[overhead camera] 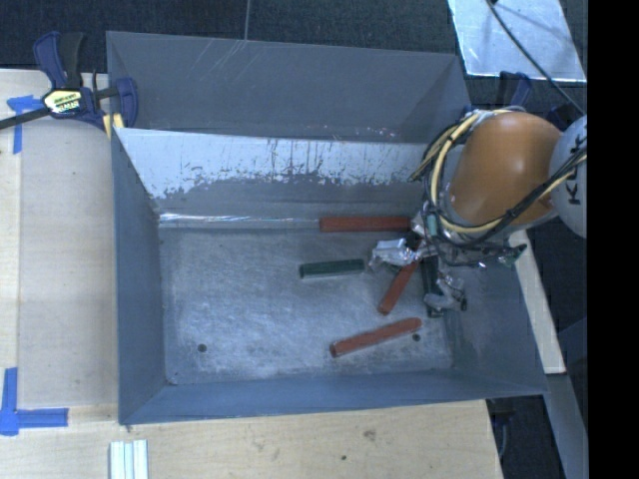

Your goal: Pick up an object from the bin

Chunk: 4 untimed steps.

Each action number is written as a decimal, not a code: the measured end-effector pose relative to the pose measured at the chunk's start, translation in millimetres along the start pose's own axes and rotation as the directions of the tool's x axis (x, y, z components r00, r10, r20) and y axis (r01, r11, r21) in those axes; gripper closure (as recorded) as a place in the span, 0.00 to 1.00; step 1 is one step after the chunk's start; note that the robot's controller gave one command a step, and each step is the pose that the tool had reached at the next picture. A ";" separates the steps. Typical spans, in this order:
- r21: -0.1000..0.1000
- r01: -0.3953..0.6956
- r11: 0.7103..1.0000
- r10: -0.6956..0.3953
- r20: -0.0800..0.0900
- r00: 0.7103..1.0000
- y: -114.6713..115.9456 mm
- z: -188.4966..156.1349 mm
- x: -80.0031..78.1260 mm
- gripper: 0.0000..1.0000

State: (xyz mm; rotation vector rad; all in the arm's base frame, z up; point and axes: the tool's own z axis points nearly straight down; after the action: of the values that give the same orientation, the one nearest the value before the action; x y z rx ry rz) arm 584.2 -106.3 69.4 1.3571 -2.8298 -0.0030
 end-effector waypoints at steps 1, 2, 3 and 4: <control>0.004 -0.002 1.000 0.002 0.005 1.000 -1.1 -2.8 -1.1 1.00; 0.001 -0.004 1.000 0.004 0.005 1.000 -0.1 -1.4 -1.3 0.00; 0.000 -0.002 1.000 0.002 0.004 1.000 0.3 -1.3 -1.1 1.00; -0.020 0.312 0.950 -0.313 -0.003 0.950 -27.7 -42.0 3.8 1.00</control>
Offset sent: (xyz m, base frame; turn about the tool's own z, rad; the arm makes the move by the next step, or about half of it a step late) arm 0.0000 0.0000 0.0000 0.0000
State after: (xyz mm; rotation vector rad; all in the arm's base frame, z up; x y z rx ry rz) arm 603.5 -126.7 111.3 1.7800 -2.5682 -0.0266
